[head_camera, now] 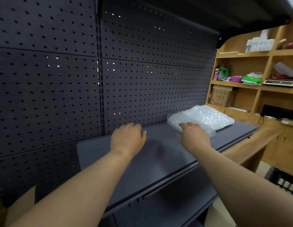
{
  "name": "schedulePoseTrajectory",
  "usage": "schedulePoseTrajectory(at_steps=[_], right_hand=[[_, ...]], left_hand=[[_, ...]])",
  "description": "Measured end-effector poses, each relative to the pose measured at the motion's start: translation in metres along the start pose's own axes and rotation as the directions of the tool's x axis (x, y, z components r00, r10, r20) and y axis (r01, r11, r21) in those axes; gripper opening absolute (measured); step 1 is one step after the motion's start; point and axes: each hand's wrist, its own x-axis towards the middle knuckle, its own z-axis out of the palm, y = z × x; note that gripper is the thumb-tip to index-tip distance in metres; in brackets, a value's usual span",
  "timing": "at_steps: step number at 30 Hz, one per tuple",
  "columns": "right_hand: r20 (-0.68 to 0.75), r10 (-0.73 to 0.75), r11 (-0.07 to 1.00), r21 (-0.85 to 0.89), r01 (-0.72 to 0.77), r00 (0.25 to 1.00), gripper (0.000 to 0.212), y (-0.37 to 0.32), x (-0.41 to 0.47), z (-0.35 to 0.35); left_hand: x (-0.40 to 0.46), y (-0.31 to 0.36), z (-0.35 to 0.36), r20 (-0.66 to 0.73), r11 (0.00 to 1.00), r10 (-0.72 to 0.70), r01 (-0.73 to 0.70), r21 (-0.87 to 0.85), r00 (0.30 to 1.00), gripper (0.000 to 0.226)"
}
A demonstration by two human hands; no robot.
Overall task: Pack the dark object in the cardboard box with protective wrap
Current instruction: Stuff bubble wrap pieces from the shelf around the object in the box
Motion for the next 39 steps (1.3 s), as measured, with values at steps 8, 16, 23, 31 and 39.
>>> schedulePoseTrajectory(at_steps=[8,16,23,31,39], right_hand=[[0.099,0.04,0.998,-0.049,-0.035,0.994,0.043,0.055,0.063,0.031],[0.202,0.104,0.994,-0.055,-0.095,0.974,0.044,0.067,0.092,0.058],[0.18,0.088,0.987,-0.15,-0.061,0.98,0.031,0.074,0.099,0.063],[0.014,-0.09,0.965,-0.245,0.091,0.996,0.035,0.066,0.092,0.052],[-0.271,-0.386,0.919,-0.192,0.343,0.882,0.044,-0.008,0.061,0.02]], left_hand=[[0.046,0.049,0.038,0.005,0.997,-0.061,0.061,0.04,0.998,0.041],[0.064,0.059,0.062,0.012,0.993,-0.078,0.077,0.088,0.997,0.039],[0.073,0.057,0.071,0.012,0.994,-0.075,0.074,0.076,0.997,0.039],[0.071,0.063,0.066,-0.022,0.994,-0.106,0.105,-0.043,0.994,0.038],[0.057,0.066,0.03,0.221,0.519,-0.484,0.481,-0.707,0.847,0.05]])
